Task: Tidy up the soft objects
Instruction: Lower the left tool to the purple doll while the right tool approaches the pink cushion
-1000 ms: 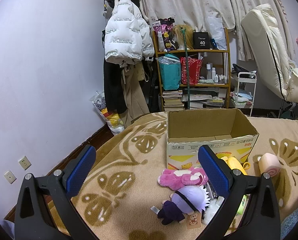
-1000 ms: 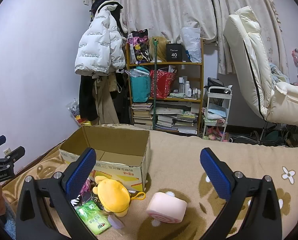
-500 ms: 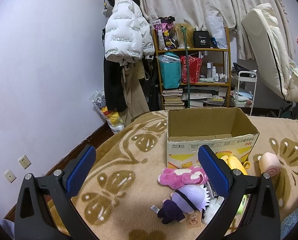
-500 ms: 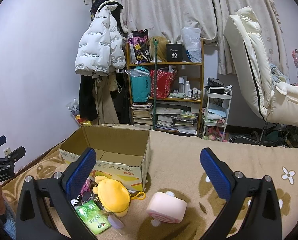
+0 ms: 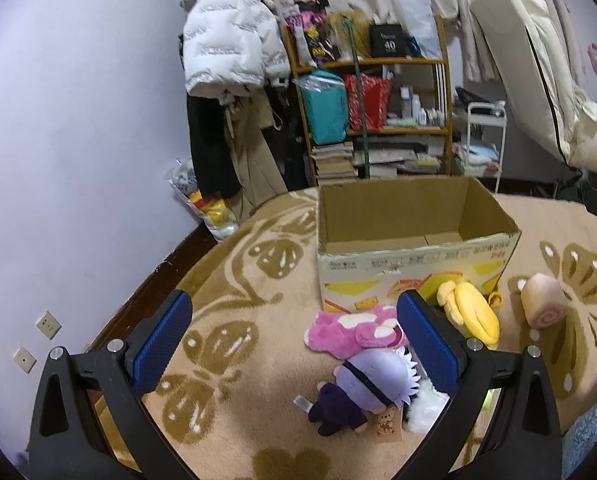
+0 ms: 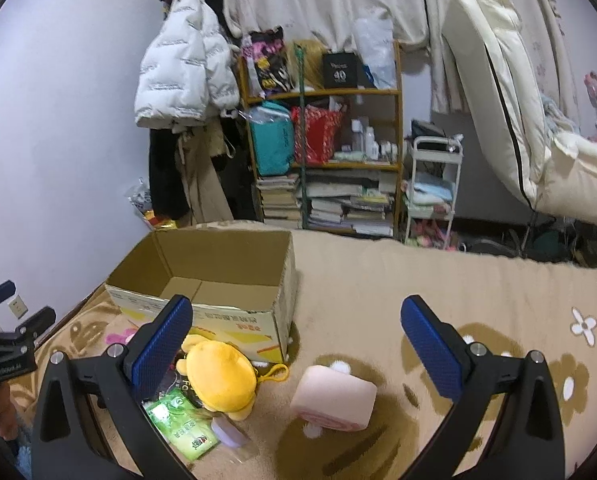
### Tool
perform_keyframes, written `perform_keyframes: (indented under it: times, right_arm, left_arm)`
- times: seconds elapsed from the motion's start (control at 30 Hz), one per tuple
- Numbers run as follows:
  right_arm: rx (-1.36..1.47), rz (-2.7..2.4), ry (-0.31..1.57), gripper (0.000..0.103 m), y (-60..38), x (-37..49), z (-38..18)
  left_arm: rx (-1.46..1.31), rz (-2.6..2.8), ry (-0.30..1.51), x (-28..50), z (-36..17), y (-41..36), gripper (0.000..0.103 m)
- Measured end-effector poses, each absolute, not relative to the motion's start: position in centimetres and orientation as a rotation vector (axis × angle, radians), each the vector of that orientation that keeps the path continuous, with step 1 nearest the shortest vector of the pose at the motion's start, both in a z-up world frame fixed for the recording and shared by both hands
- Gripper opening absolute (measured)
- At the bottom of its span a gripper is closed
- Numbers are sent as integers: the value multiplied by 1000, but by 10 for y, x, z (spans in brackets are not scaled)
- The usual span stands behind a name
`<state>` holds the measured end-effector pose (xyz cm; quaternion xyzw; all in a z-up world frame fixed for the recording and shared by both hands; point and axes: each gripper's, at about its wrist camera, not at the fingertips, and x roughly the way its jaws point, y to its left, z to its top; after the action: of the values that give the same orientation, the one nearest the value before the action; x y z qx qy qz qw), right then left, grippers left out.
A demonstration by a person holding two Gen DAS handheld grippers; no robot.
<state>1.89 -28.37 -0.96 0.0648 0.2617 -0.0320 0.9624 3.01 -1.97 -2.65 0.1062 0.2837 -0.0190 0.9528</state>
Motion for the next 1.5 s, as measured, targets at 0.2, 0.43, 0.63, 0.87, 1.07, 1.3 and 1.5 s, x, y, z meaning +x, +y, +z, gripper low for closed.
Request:
perform_keyframes:
  times: [0.2, 0.43, 0.63, 0.87, 1.07, 1.3, 1.5]
  right_arm:
    - [199, -76, 593, 103, -299, 35, -22]
    - [218, -94, 663, 103, -307, 58, -44]
    - [251, -102, 780, 103, -311, 76, -68]
    - [272, -114, 902, 103, -316, 91, -98]
    - [294, -107, 1022, 103, -320, 105, -128]
    - [234, -120, 1078, 103, -314, 117, -144]
    - [223, -154, 1125, 101, -320, 122, -152]
  left_arm:
    - [164, -76, 677, 49, -36, -26, 101]
    - [151, -87, 745, 73, -50, -30, 101]
    - [150, -113, 862, 94, -75, -35, 101]
    - [185, -137, 975, 103, -104, -43, 101]
    - [188, -153, 1039, 107, -118, -45, 101]
    - [207, -174, 1096, 110, -131, -48, 101]
    - [204, -188, 1128, 112, -137, -48, 101]
